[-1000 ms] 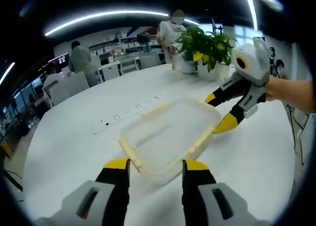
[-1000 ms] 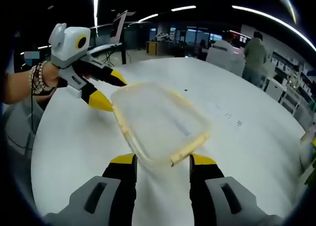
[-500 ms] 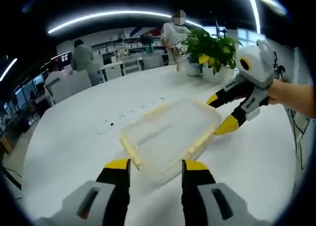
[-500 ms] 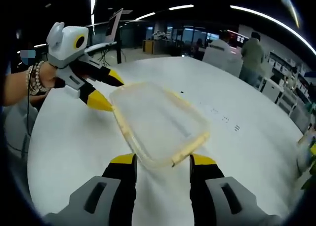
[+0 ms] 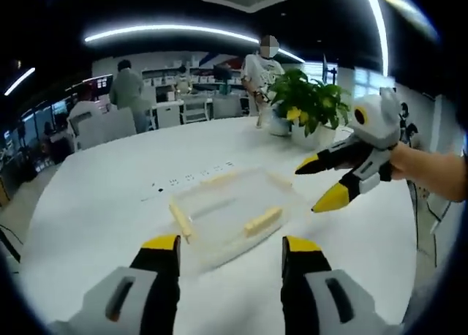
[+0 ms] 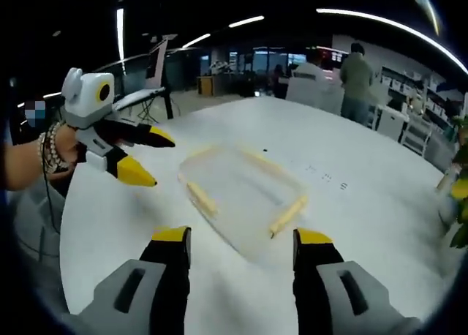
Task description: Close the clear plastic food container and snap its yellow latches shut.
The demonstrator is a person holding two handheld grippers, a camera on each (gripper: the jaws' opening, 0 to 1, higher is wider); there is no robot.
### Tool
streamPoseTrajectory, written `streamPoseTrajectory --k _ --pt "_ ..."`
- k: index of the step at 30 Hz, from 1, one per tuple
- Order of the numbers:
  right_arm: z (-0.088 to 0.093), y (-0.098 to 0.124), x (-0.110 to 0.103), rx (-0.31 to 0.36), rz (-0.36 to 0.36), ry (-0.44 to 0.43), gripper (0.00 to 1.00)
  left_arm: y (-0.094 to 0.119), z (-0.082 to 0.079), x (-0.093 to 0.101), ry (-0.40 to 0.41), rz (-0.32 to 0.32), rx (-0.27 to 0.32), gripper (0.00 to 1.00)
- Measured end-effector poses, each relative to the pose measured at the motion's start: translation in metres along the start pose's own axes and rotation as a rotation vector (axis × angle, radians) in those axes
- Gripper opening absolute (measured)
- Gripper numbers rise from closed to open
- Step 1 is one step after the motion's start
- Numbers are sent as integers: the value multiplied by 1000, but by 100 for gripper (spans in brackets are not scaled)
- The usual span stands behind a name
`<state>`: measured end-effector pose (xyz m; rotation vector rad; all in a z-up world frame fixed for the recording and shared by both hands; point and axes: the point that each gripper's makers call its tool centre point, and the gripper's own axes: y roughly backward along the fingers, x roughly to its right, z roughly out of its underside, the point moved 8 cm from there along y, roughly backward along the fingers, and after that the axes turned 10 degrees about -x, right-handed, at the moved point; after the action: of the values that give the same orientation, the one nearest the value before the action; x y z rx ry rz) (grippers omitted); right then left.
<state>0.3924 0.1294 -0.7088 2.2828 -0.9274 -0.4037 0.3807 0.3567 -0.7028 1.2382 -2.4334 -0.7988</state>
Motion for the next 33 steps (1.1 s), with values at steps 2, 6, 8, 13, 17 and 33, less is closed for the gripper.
streamPoseTrajectory --k 2,6,8,13,17,33 --pt "-2 12 -8 32 13 -14 60 16 0 4 4 -9 9 47" --pt "-4 35 -26 80 49 -21 62 52 0 12 -17 -24 46 50" --pt "-1 47 -35 85 52 -31 64 70 4 12 -18 -36 60 50" --pt "6 71 -54 113 80 -60 63 113 17 7 -17 -77 83 51" --pt "13 89 -72 152 102 -100 63 149 34 4 -24 -113 87 51" --pt "67 135 -150 167 199 -209 61 243 105 -2 33 -161 138 50"
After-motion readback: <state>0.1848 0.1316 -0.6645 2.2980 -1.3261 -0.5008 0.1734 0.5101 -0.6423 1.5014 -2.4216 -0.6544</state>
